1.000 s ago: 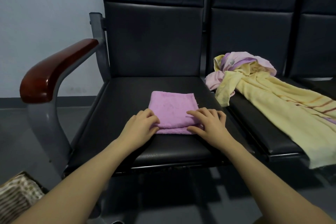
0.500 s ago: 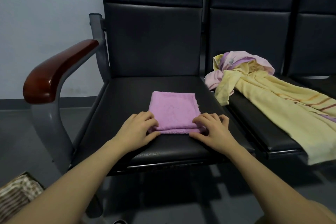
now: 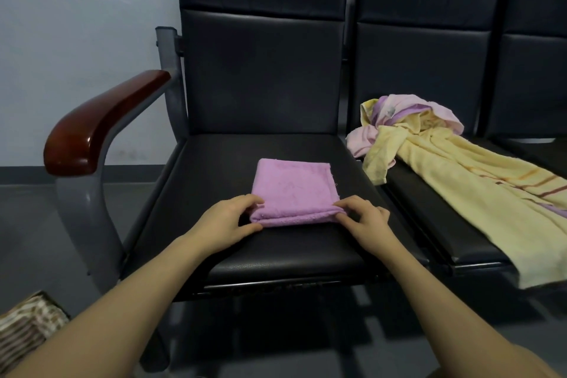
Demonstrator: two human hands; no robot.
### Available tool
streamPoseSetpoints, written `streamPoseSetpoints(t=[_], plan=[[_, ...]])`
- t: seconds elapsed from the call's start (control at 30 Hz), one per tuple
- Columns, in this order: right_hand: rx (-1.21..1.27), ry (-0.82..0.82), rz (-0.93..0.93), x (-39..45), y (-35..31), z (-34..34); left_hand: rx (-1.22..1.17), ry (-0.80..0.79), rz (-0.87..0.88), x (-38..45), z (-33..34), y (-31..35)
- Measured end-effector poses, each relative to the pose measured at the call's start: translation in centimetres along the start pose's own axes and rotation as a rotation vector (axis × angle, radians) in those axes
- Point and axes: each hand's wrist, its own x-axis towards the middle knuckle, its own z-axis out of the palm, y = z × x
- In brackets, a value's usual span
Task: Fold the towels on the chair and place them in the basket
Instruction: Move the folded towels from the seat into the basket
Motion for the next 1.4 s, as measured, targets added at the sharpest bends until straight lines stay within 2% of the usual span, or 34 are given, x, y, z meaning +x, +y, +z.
streamPoseSetpoints(t=[0.13, 0.3, 0.47, 0.6, 0.87, 1.07, 1.17, 1.23, 1.3, 1.33, 1.4], plan=[[0.083, 0.013, 0.058, -0.1, -0.4, -0.1, 0.015, 0.056, 0.0, 0.2, 0.3, 0.0], [0.057, 0.034, 0.017, 0.8, -0.4, 0.0, -0.197, 0.132, -0.106, 0.9, -0.5, 0.8], [0.426, 0.14, -0.043, 1.9, -1.4, -0.6, -0.236, 0.198, -0.12, 2.1, -2.0, 1.7], [0.512, 0.2, -0.084, 3.1, -2.7, -0.9, -0.376, 0.347, -0.193, 2.9, -2.3, 2.3], [0.447, 0.365, 0.071, 7.0, -3.0, 0.3, -0.379, 0.554, -0.325, 6.9, -1.8, 3.1], [0.286, 0.343, 0.222, 9.8, -2.5, 1.4, -0.175, 0.57, -0.406, 10.9, -0.7, 2.6], [0.07, 0.311, 0.271, 11.2, -2.3, 2.2, -0.027, 0.519, -0.477, 12.0, 0.6, 1.6], [-0.037, 0.289, 0.3, 11.8, -2.1, 2.8, 0.109, 0.553, -0.374, 12.4, 1.2, 1.0], [-0.079, 0.289, 0.329, 12.2, -1.8, 3.3, 0.221, 0.576, -0.118, 12.6, 1.3, 0.9], [-0.103, 0.302, 0.322, 12.2, -1.7, 3.4, 0.265, 0.503, -0.013, 12.6, 1.2, 1.1], [-0.129, 0.34, 0.221, 12.2, -1.8, 3.3, 0.331, 0.249, 0.031, 12.4, 1.4, 2.1]])
